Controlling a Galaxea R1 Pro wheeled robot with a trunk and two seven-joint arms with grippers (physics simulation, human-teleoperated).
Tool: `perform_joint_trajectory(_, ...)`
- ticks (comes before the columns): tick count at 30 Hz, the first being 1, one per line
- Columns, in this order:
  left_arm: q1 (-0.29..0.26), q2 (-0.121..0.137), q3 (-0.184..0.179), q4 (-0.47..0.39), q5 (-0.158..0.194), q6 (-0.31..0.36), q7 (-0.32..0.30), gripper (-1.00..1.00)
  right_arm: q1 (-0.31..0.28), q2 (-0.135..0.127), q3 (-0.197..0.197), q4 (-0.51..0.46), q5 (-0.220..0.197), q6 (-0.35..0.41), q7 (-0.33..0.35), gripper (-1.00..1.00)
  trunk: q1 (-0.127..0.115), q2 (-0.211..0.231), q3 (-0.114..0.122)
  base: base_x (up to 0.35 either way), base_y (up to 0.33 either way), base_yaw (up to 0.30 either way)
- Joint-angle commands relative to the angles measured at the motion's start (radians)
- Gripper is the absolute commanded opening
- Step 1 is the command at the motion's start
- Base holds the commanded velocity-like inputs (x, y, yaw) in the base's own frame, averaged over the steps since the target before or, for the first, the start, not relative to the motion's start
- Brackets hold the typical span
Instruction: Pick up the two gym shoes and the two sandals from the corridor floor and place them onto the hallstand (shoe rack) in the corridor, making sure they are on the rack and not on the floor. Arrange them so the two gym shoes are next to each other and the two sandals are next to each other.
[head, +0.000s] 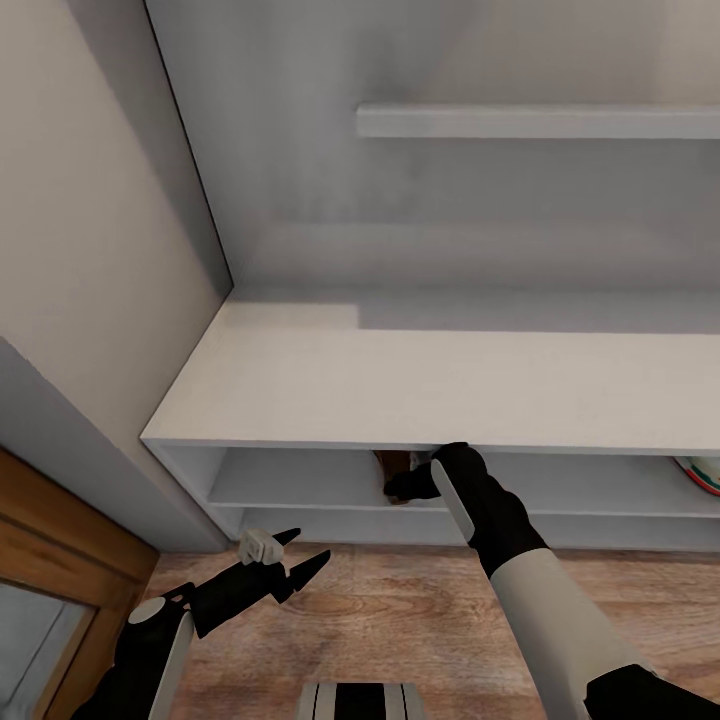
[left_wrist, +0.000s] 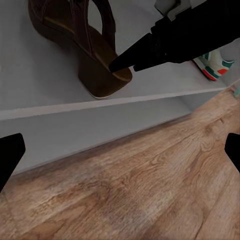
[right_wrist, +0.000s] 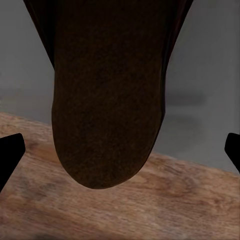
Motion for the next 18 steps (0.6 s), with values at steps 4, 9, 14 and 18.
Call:
perform_joint_trajectory(4,0.0,0.0,0.0,0.0,0.0,0.0,0.0,1.0,-0.008,0.0,0.0,0.0,0.004,-0.001,0.003,1.0,0.0,0.0,0.0,-0.002,0.0,0.0)
perform_joint_trajectory(9,0.0,0.0,0.0,0.0,0.0,0.0,0.0,1.0,-0.008,0.0,0.0,0.0,0.004,0.0,0.003,1.0,0.0,0.0,0.0,-0.163,0.0,0.0)
perform_joint_trajectory(14,0.0,0.0,0.0,0.0,0.0,0.0,0.0,1.0,-0.008,0.0,0.0,0.0,0.004,-0.001,0.003,1.0,0.0,0.0,0.0,-0.304,0.0,0.0)
perform_joint_trajectory(18,0.0,0.0,0.0,0.0,0.0,0.0,0.0,1.0,-0.008,0.0,0.0,0.0,0.004,-0.001,0.003,1.0,0.0,0.0,0.0,-0.33,0.0,0.0)
